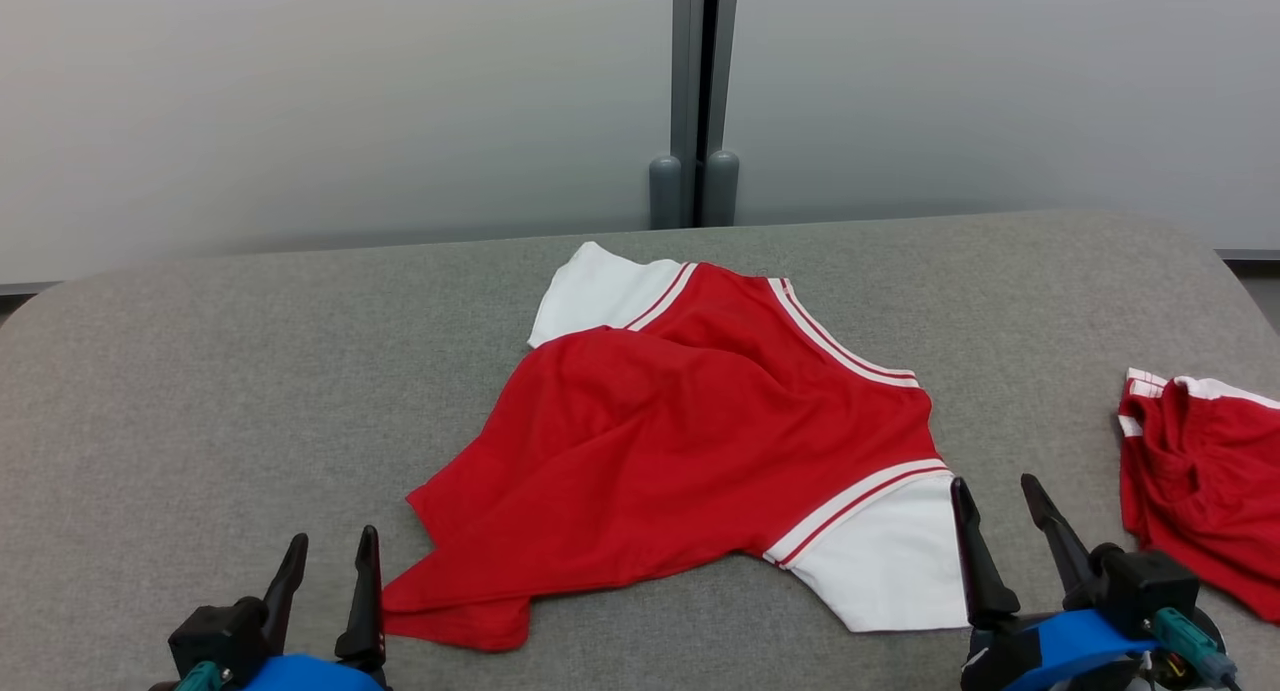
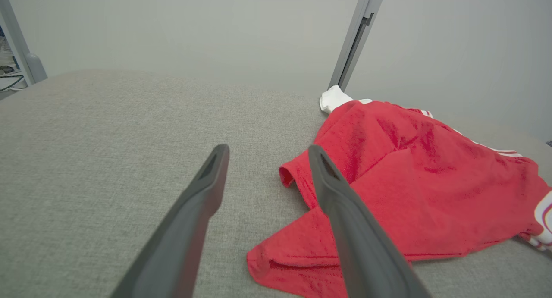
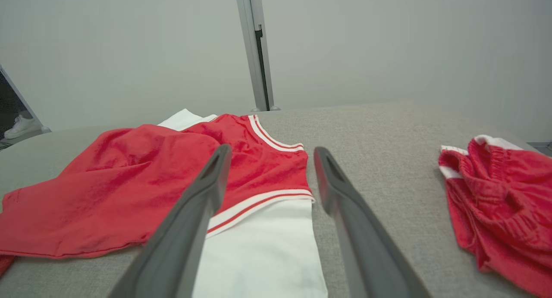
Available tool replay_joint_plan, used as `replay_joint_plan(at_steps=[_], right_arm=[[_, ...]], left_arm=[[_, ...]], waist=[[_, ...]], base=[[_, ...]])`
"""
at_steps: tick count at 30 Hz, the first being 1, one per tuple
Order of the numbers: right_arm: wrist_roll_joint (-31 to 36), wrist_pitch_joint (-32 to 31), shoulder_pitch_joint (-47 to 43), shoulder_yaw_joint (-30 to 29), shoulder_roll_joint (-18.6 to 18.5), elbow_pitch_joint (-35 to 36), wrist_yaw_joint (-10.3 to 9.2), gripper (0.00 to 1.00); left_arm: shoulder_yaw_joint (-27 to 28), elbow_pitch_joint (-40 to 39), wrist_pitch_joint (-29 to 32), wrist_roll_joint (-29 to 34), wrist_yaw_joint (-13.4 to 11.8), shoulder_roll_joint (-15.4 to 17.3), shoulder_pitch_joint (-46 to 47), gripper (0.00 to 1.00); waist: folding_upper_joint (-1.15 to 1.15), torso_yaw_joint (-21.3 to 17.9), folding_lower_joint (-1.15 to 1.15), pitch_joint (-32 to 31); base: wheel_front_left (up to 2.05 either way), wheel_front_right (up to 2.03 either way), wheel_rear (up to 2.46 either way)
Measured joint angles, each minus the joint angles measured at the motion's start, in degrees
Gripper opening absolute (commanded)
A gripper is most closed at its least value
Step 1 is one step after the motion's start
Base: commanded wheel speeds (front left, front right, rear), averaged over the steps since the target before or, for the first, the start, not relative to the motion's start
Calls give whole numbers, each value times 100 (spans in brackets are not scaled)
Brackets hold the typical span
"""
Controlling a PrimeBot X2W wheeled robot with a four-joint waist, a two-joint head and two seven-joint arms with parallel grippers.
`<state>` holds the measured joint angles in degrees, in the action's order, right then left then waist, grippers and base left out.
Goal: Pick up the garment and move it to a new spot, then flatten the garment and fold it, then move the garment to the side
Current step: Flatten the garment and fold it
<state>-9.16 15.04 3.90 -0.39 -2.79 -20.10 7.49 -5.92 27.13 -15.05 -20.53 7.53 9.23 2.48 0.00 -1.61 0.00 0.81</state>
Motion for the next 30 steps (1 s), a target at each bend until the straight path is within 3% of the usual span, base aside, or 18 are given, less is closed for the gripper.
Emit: replay_joint_plan(at_steps=[10, 21, 30], right_arm=[[88, 1, -7, 58, -1, -171, 0, 100], [311, 0, -23, -355, -1, -1670, 0, 100], [186, 1, 303, -567, -2, -2026, 0, 100]], left_arm=[[131, 68, 0, 194, 0, -144, -69, 100], [-145, 179, 0, 83, 0, -76, -76, 100], [-318, 80, -1, -97, 0, 143, 38, 100]], waist=[[0, -2, 0, 37], [0, 181, 0, 239], [0, 363, 0, 480]], base=[[0, 0, 0], [0, 0, 0], [0, 0, 0]])
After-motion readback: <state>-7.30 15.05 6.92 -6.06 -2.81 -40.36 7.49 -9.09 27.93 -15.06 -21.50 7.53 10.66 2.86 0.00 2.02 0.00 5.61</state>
